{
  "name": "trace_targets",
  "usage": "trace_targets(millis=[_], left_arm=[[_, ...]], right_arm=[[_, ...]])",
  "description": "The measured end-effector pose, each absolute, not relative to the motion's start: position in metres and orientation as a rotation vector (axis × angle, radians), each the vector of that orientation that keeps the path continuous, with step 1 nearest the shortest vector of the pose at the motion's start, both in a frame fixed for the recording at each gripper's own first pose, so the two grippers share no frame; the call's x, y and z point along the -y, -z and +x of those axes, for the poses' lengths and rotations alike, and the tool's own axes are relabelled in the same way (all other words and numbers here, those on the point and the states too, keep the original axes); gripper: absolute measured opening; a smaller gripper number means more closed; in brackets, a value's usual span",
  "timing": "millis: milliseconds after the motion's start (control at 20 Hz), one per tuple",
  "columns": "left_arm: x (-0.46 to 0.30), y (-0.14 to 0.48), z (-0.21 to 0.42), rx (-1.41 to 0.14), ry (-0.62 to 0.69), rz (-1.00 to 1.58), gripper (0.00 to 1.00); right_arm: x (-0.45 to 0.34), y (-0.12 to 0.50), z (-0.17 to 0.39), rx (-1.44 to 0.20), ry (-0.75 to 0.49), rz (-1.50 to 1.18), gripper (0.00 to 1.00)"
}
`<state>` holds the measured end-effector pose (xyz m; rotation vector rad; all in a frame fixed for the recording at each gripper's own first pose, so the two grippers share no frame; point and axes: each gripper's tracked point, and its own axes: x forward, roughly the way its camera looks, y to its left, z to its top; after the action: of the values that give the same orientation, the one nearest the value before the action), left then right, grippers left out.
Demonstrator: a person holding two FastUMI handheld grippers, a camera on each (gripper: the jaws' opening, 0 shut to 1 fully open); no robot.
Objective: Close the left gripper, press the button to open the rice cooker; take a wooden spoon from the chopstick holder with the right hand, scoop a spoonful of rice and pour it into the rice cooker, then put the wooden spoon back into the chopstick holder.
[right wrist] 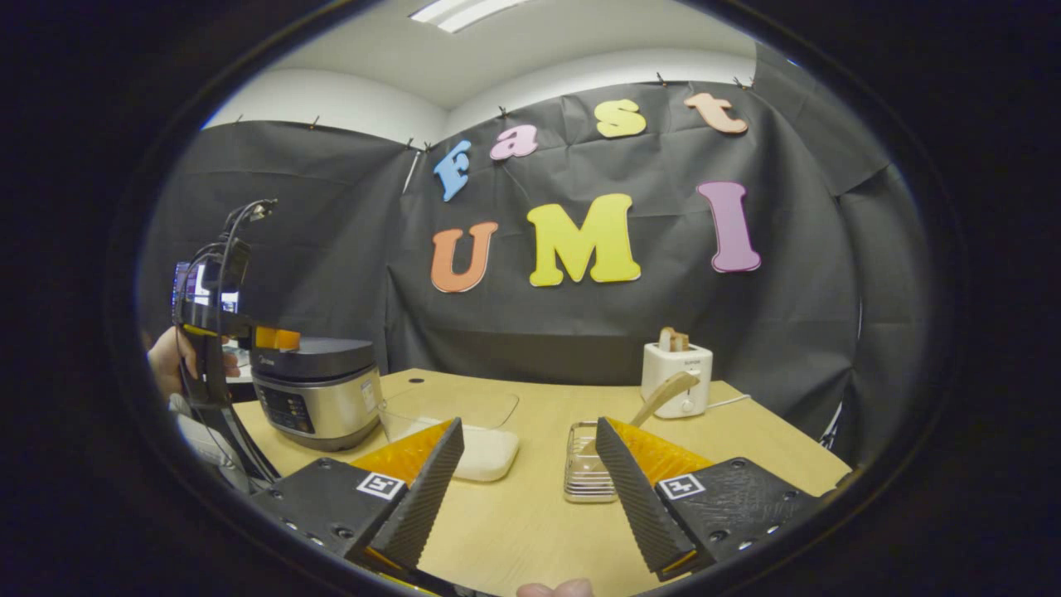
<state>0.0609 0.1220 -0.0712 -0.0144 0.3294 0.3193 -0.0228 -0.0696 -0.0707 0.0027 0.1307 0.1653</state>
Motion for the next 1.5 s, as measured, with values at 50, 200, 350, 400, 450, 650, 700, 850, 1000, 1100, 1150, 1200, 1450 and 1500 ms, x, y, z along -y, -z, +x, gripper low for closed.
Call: trace_targets(millis=[50,200,350,400,450,650,700,850,1000,1100,1150,1200,1450,1500], left_arm=[[-0.122,0.072,0.061,-0.329,-0.319,-0.018,1.00],[-0.122,0.071,0.060,-0.309,-0.314,-0.028,1.00],[-0.123,0.072,0.061,-0.303,-0.316,-0.004,1.00],[-0.123,0.073,0.060,-0.306,-0.316,-0.004,1.00],[-0.123,0.073,0.060,-0.310,-0.313,-0.005,1.00],[-0.123,0.073,0.060,-0.321,-0.307,0.001,0.99],[-0.123,0.074,0.060,-0.319,-0.306,0.000,0.99],[-0.120,0.079,0.058,-0.327,-0.292,0.014,0.98],[-0.122,0.081,0.058,-0.321,-0.291,0.009,0.96],[-0.121,0.081,0.058,-0.317,-0.286,0.013,0.97],[-0.121,0.080,0.057,-0.307,-0.276,0.007,0.96],[-0.121,0.080,0.058,-0.303,-0.271,0.004,0.96],[-0.123,0.075,0.057,-0.268,-0.263,0.019,0.95],[-0.122,0.075,0.056,-0.260,-0.260,0.002,0.95]], right_arm=[[0.069,0.071,-0.023,-0.131,-0.166,0.004,0.95],[0.070,0.073,-0.022,-0.129,-0.163,0.013,0.95],[0.072,0.078,-0.020,-0.132,-0.159,0.028,0.95],[0.071,0.080,-0.018,-0.138,-0.163,0.034,0.94],[0.070,0.082,-0.017,-0.144,-0.166,0.038,0.95],[0.068,0.085,-0.014,-0.151,-0.170,0.050,0.95],[0.067,0.086,-0.014,-0.151,-0.172,0.053,0.95],[0.063,0.090,-0.011,-0.157,-0.177,0.052,0.95],[0.057,0.093,-0.012,-0.165,-0.183,0.048,0.95],[0.057,0.092,-0.010,-0.166,-0.179,0.047,0.95],[0.056,0.093,-0.011,-0.170,-0.176,0.045,0.94],[0.057,0.092,-0.011,-0.169,-0.174,0.041,0.94],[0.059,0.077,-0.013,-0.144,-0.150,0.006,0.94],[0.058,0.072,-0.015,-0.134,-0.144,0.000,0.94]])
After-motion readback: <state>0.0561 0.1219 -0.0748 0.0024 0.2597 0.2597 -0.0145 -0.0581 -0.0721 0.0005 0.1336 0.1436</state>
